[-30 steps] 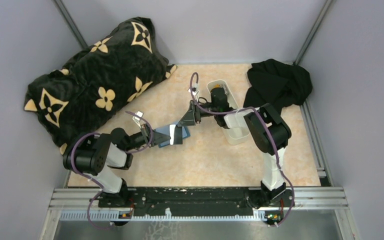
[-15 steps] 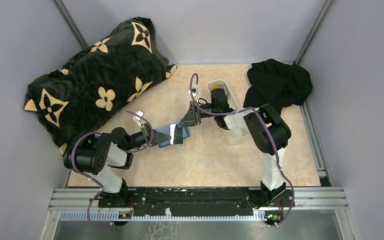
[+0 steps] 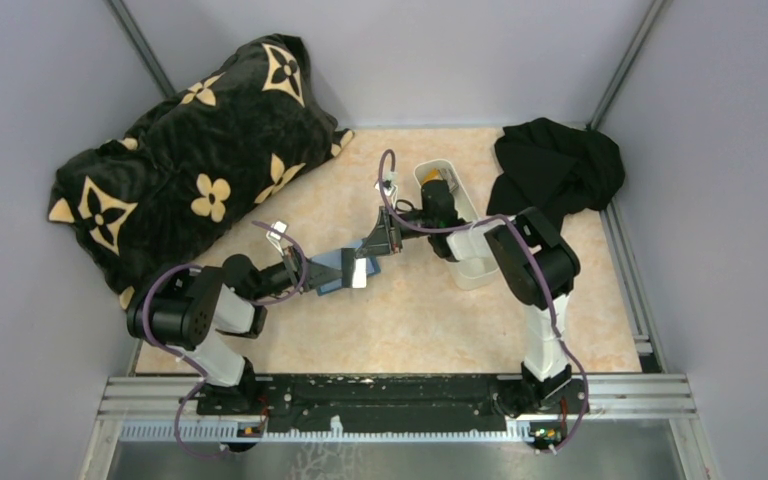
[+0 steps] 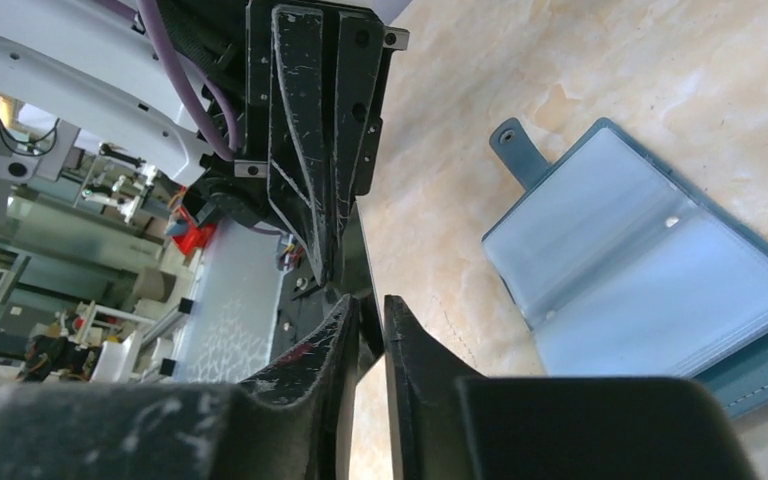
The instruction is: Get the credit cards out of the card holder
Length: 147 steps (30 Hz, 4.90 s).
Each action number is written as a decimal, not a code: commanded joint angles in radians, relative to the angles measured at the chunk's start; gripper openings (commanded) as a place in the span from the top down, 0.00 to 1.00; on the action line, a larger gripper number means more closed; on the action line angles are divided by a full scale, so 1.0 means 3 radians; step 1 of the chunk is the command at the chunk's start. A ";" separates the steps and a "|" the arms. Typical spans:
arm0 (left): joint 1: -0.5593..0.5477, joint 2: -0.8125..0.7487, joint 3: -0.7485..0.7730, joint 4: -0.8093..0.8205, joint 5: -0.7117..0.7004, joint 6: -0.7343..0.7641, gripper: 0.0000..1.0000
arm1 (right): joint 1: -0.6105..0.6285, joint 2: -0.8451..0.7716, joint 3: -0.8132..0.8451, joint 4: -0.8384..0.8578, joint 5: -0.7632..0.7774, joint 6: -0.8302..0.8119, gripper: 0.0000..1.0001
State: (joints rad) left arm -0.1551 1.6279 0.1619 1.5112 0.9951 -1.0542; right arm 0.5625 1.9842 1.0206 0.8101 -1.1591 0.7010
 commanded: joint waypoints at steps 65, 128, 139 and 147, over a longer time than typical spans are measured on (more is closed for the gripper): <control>0.0042 -0.0434 -0.0273 -0.0139 -0.0744 0.0777 0.43 | -0.0911 -0.0563 0.0018 -0.0408 0.3536 -0.1062 1.00; -0.0107 -0.0793 0.0114 -0.2198 -0.1876 0.1214 1.00 | 0.0428 -0.0621 0.0079 -0.1612 0.3526 -0.1477 0.87; -0.0107 -0.0561 -0.0126 -0.2118 -0.1914 0.1227 1.00 | 0.0637 -0.0331 0.0148 -0.1593 0.3292 -0.1361 0.88; -0.0107 -0.0395 -0.0132 -0.2021 -0.1904 0.1191 1.00 | 0.0818 -0.0227 0.0101 -0.1552 0.3202 -0.1294 0.88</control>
State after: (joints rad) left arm -0.1837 1.4788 0.1295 0.8997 0.4305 -0.7029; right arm 0.7685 1.9072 1.0451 0.3004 -0.1616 0.2932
